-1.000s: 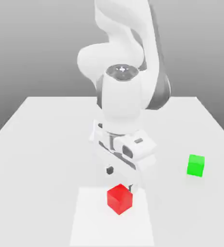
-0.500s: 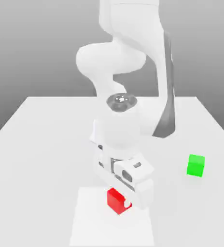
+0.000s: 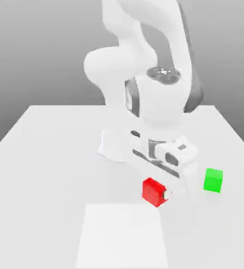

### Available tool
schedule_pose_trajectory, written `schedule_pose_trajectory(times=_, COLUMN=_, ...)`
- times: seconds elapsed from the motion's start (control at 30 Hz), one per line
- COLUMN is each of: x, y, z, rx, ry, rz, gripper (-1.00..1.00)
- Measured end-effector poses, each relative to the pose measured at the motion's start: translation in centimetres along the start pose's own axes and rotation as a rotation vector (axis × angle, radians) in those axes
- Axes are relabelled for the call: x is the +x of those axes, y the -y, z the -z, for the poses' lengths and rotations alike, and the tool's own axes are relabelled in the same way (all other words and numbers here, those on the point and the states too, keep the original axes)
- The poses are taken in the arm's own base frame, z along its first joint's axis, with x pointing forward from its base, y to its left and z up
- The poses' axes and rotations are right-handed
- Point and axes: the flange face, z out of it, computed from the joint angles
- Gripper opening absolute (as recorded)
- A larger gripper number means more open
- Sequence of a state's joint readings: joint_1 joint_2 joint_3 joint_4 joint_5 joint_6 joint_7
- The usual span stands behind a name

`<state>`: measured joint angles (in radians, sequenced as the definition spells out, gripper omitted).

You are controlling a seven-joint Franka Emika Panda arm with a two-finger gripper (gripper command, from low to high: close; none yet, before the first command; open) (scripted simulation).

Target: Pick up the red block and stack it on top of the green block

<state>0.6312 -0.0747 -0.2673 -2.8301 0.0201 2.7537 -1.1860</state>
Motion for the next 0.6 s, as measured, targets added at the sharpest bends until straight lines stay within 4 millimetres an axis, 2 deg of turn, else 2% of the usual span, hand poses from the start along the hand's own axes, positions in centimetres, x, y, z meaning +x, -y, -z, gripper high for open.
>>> schedule_pose_trajectory(times=0.17, x=6.6, y=4.5, z=0.9, rx=0.005, ry=0.000, rz=0.008, gripper=-1.00)
schedule_pose_trajectory(times=0.37, x=13.2, y=12.0, z=1.8, rx=-0.005, ry=0.018, rz=0.037, gripper=-1.00)
schedule_pose_trajectory(times=0.43, x=14.3, y=13.8, z=1.3, rx=-0.011, ry=0.024, rz=0.043, gripper=-1.00)
schedule_pose_trajectory(times=0.6, x=14.7, y=14.3, z=-2.8, rx=-0.014, ry=0.026, rz=0.044, gripper=-1.00)
